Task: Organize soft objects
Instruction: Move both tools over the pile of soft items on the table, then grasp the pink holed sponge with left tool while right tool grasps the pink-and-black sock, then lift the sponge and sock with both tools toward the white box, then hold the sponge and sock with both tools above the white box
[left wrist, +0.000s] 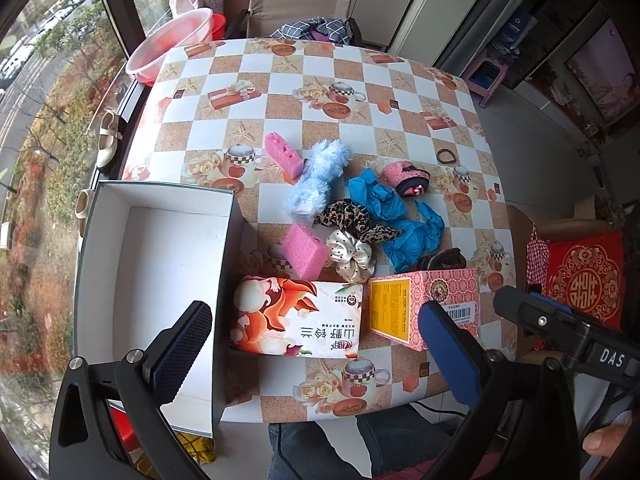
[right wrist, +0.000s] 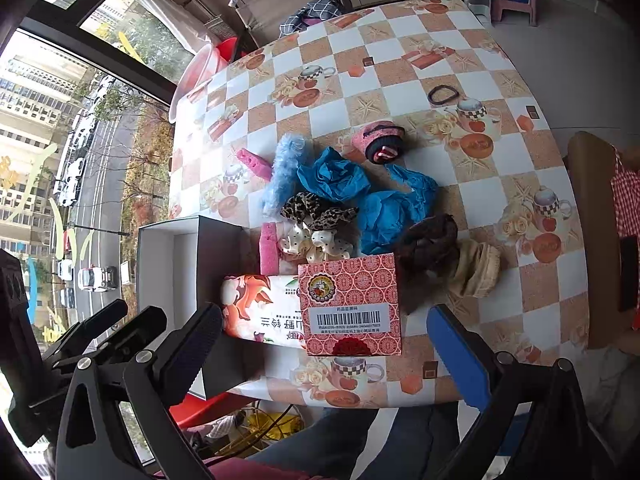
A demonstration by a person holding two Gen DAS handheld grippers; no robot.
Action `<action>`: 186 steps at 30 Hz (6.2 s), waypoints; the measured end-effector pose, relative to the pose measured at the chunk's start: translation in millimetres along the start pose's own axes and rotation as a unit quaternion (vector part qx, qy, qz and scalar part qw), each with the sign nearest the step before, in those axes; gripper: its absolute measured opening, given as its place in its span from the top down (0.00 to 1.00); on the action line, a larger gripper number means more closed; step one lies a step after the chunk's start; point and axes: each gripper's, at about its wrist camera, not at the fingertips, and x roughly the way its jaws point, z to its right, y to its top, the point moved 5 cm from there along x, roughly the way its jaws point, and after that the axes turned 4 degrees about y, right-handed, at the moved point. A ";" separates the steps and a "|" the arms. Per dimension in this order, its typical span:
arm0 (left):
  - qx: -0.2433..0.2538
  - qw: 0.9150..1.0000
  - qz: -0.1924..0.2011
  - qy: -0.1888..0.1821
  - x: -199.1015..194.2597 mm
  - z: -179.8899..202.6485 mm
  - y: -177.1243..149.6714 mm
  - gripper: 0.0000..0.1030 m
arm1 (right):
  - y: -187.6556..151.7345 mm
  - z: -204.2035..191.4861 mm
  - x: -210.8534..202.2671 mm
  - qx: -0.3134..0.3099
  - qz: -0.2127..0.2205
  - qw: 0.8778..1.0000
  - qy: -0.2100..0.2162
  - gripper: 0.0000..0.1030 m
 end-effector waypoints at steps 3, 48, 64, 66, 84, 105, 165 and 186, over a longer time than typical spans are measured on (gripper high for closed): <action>-0.004 1.000 -0.008 0.010 9.9 -3.6 13.1 0.00 | 4.6 11.5 0.0 0.010 -0.003 1.000 -0.002 0.00; -0.145 0.976 -0.150 0.065 276.5 -31.5 160.6 0.74 | 175.4 75.2 219.1 -0.097 -0.119 0.985 -0.078 0.38; -0.003 0.998 -0.008 0.065 172.3 41.6 183.7 0.78 | 175.0 84.4 148.4 -0.057 -0.055 0.997 -0.022 0.56; 0.021 0.998 -0.003 0.057 163.9 65.2 183.2 0.78 | 172.6 82.3 139.2 -0.052 -0.046 0.997 -0.021 0.56; 0.249 0.968 0.026 -0.034 91.1 241.1 95.4 0.78 | 94.5 150.5 8.6 0.043 0.032 0.998 -0.042 0.56; 0.439 0.890 0.024 -0.116 20.7 291.2 -72.5 0.78 | -66.0 188.0 -45.6 0.179 0.076 0.979 -0.057 0.56; 0.104 0.991 0.083 -0.022 -11.7 -45.1 -80.9 0.78 | -98.5 -118.6 73.4 -0.204 -0.099 0.974 0.015 0.56; -0.025 0.995 0.094 0.036 -9.7 -134.4 -85.5 0.78 | -88.6 -169.0 94.9 -0.253 -0.123 0.959 0.026 0.56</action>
